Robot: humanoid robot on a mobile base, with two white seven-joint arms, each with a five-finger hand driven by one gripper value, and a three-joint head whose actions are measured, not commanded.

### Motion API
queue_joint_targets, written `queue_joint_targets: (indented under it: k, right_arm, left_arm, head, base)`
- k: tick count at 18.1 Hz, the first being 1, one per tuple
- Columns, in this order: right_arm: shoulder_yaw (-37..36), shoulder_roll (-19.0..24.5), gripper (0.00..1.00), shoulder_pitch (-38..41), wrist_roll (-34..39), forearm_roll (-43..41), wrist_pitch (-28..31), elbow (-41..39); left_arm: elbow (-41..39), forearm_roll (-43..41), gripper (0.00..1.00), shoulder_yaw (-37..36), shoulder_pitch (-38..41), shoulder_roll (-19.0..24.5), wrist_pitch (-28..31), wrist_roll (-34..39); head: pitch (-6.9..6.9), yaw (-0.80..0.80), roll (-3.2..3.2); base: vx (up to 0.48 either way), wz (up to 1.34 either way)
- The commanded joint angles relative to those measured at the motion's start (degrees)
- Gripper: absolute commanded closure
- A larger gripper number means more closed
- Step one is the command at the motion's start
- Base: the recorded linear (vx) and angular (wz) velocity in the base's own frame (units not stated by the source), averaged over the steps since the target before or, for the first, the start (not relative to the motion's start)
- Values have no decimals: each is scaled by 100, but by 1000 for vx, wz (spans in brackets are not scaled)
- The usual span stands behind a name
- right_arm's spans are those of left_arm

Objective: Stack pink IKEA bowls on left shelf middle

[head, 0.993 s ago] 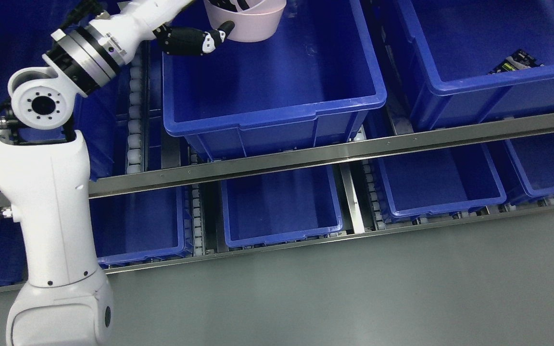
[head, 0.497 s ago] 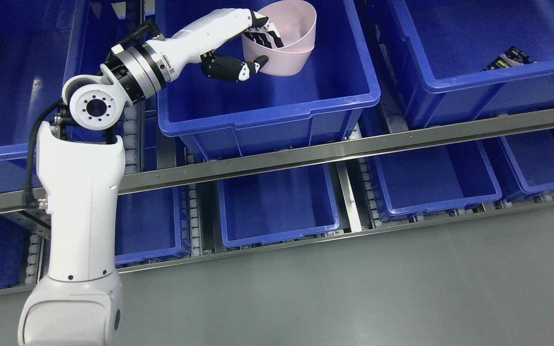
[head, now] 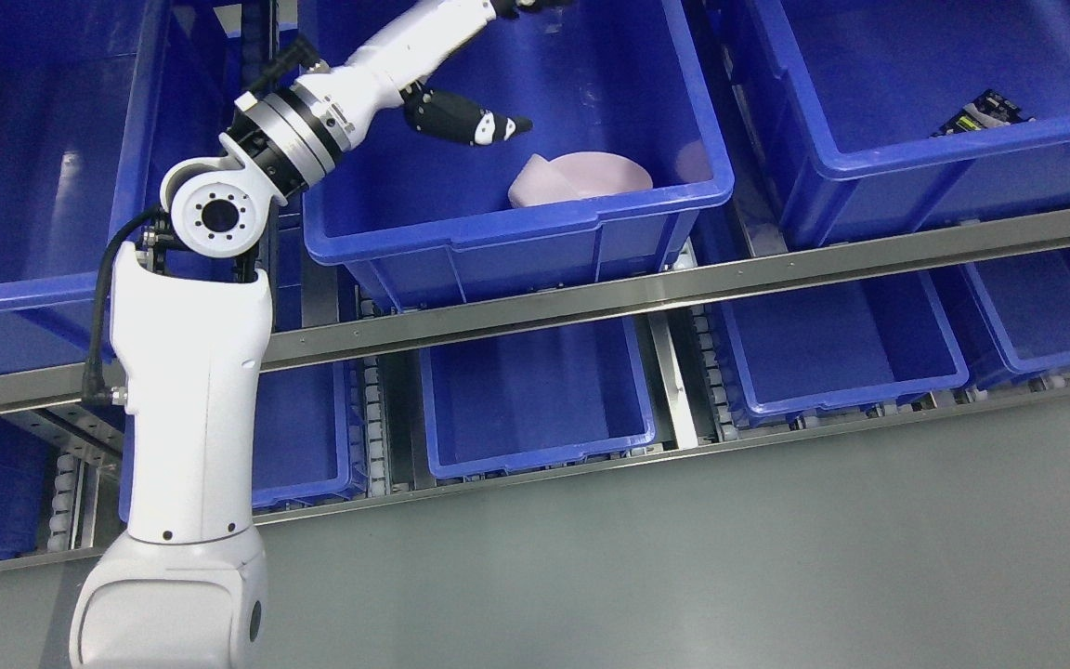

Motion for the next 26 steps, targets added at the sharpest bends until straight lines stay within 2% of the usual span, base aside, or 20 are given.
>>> queue_joint_targets:
  k: [1,2,3,4,8,11,26]
  right_arm:
    - [-26,-100,0,-1,-6,-9,4,-100]
    - [-26,-100,0,-1,-6,-9,4,-100]
    - [-26,-100,0,-1,-6,-9,4,-100]
    - [-26,-100,0,-1,-6,-9,4,-100]
    - [-26,-100,0,-1,-6,-9,4,-100]
    - [-26,-100,0,-1,-6,-9,4,-100]
    - [-26,-100,0,-1,-6,-9,4,-100]
  left_arm:
    - [167,1340,8,1021,25,-434,79,1999]
    - [158,1824,6,1004,94,-434,201,2728]
    - [106,1941,1,969,217,-434,307,3274]
    - [35,1951,0,917,401,-434,299,3550]
    - [-483,1978,0,705,1297,-434,299,3552]
    - [-528,1969,0,705,1527,-434,282,3552]
    - [-721,1969,0,696,1835,-434,361,3544]
  head:
    - [0,0,0]
    - [0,0,0]
    - [0,0,0]
    - [0,0,0]
    - [0,0,0]
    - [0,0,0]
    - [0,0,0]
  base:
    - [0,0]
    - [0,0]
    - [0,0]
    - [0,0]
    - [0,0]
    - [0,0]
    - [0,0]
